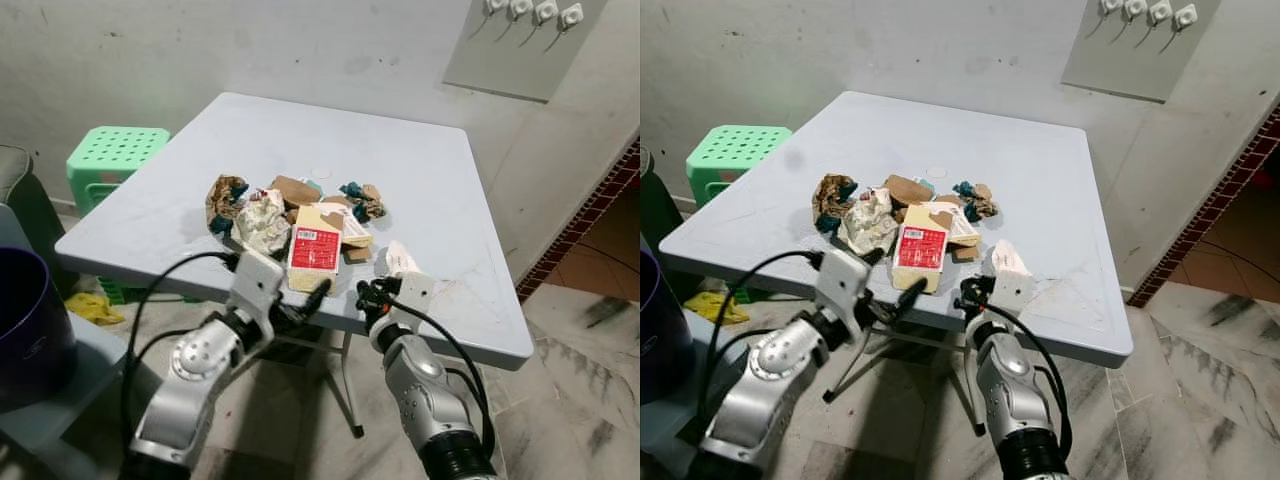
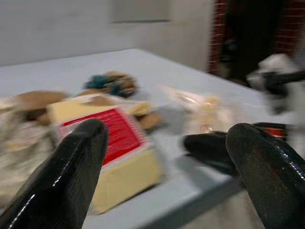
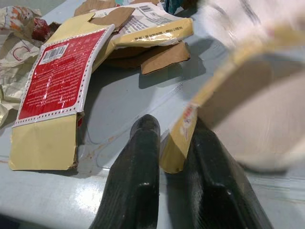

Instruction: Picking trash to rubbish bin

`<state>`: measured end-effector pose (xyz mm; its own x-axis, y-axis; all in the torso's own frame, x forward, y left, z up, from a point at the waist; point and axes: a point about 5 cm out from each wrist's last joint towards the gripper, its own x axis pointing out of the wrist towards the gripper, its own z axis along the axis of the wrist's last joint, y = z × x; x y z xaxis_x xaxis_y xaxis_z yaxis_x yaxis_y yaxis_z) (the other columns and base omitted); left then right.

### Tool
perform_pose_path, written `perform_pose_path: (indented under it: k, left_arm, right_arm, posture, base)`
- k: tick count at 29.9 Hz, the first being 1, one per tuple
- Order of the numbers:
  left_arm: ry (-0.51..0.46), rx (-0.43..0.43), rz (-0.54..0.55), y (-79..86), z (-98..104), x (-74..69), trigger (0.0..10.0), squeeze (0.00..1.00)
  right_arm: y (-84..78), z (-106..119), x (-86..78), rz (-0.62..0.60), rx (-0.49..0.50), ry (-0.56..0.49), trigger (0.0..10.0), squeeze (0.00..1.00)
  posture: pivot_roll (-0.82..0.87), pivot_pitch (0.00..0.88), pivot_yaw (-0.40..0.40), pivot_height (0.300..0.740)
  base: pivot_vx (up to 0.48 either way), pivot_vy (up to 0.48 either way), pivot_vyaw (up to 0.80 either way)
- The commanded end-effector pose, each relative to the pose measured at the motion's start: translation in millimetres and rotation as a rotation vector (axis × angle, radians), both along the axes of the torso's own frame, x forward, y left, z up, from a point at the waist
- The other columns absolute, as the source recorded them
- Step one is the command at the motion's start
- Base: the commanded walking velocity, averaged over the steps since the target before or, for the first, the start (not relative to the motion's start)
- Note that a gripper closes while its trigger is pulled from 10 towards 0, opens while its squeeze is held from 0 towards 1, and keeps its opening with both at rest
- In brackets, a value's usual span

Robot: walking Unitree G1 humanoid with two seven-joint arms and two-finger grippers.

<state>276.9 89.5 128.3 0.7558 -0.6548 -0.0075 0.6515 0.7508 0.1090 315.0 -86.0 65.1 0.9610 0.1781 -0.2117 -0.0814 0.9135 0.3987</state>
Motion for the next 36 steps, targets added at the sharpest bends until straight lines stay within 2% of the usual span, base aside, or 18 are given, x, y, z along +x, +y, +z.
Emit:
perform_pose_path:
  k: [1,8,17,20,23,24,25,26,28,32,36]
  left_arm:
    - [-0.009,-0.007,0.025,3.8,6.1,4.9,10.0,0.00]
    - [-0.017,0.012,0.026,8.5,7.1,7.7,10.0,0.00]
    - [-0.030,0.015,0.006,6.3,9.9,12.7,10.0,0.00]
    - [-0.061,-0.002,0.014,2.5,18.2,23.9,10.0,0.00]
    - [-0.068,-0.029,0.041,2.3,23.3,30.6,10.0,0.00]
    - [-0.074,-0.036,0.049,2.4,24.8,32.6,10.0,0.00]
    - [-0.078,-0.040,0.054,2.5,25.7,33.8,10.0,0.00]
    - [-0.090,-0.050,0.081,3.6,28.4,37.3,10.0,0.00]
    - [-0.101,-0.100,0.164,8.9,35.9,47.5,10.0,0.00]
    - [-0.093,-0.155,0.228,14.7,39.8,55.2,10.0,0.00]
    - [-0.089,-0.195,0.392,35.2,41.7,66.4,10.0,0.00]
  right_arm:
    - [-1.1,1.2,2.3,-0.005,-0.003,-0.004,0.0,0.00]
    - [-1.2,1.7,3.5,0.000,-0.005,-0.011,0.0,0.00]
    - [-11.3,17.9,7.7,0.004,-0.081,-0.161,0.0,0.00]
    - [-28.2,36.9,15.7,-0.017,-0.094,-0.272,0.0,0.00]
    - [-36.1,47.1,18.7,-0.024,-0.108,-0.335,0.0,0.00]
    - [-37.4,49.8,19.2,-0.011,-0.109,-0.353,4.1,0.00]
    - [-38.0,51.4,19.4,-0.002,-0.110,-0.365,4.1,0.00]
    - [-40.0,54.1,19.9,0.010,-0.123,-0.382,10.0,0.00]
    - [-46.6,63.8,20.6,0.027,-0.151,-0.434,10.0,0.00]
    - [-51.2,69.6,19.1,0.040,-0.224,-0.476,10.0,0.00]
    - [-61.7,73.3,16.7,0.020,-0.329,-0.489,10.0,0.00]
  posture:
    - [0.04,0.000,-0.092,0.740]
    - [0.04,0.000,-0.092,0.740]
    - [0.03,0.000,-0.096,0.740]
    - [0.03,0.000,-0.095,0.740]
    - [0.03,0.000,-0.094,0.740]
    - [0.02,0.000,-0.093,0.740]
    - [0.02,0.000,-0.093,0.740]
    - [0.02,0.000,-0.095,0.740]
    - [0.01,0.000,-0.096,0.740]
    - [0.01,0.000,-0.100,0.740]
    - [-0.01,0.000,-0.095,0.740]
  base:
    - [0.000,0.000,0.00]
    - [0.000,0.000,0.00]
    - [0.000,0.000,0.00]
    - [0.000,0.000,0.00]
    - [0.000,0.000,0.00]
    - [0.000,0.000,0.00]
    - [0.000,0.000,0.00]
    - [0.000,0.000,0.00]
    - [0.000,0.000,0.00]
    - [0.000,0.000,0.00]
    - [0.000,0.000,0.00]
